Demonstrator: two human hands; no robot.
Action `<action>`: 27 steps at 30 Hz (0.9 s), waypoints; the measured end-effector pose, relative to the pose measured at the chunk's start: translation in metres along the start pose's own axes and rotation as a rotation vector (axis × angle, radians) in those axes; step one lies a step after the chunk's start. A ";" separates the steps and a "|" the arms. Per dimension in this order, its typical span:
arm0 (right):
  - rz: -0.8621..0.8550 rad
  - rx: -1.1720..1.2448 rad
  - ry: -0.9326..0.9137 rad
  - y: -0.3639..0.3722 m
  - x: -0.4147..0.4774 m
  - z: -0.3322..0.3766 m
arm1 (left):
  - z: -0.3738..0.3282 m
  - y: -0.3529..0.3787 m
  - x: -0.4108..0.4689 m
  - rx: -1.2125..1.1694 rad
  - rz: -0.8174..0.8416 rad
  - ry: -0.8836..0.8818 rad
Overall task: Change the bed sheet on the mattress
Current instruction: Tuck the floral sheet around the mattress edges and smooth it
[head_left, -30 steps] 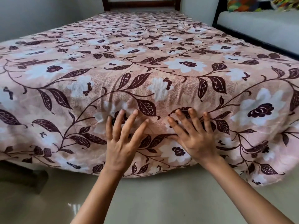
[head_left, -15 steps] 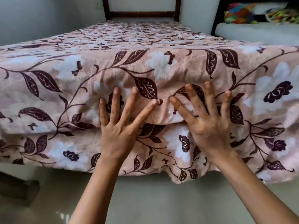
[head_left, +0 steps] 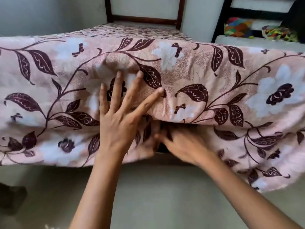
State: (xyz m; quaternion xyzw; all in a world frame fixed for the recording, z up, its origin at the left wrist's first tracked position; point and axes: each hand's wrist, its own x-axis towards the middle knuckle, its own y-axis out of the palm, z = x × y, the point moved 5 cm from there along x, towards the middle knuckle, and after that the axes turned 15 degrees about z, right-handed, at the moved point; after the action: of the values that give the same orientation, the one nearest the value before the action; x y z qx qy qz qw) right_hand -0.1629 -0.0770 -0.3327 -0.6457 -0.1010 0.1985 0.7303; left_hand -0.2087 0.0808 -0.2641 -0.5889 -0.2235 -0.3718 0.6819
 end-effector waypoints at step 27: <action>-0.391 0.020 0.253 0.037 -0.172 -0.020 | -0.096 0.014 -0.045 -0.326 0.119 0.212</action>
State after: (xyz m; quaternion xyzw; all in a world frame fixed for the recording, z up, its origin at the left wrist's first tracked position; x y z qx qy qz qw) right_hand -0.3162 -0.1639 -0.3528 -0.6265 -0.1300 -0.0285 0.7680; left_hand -0.2389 -0.0010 -0.3258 -0.6613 -0.0522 -0.4220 0.6180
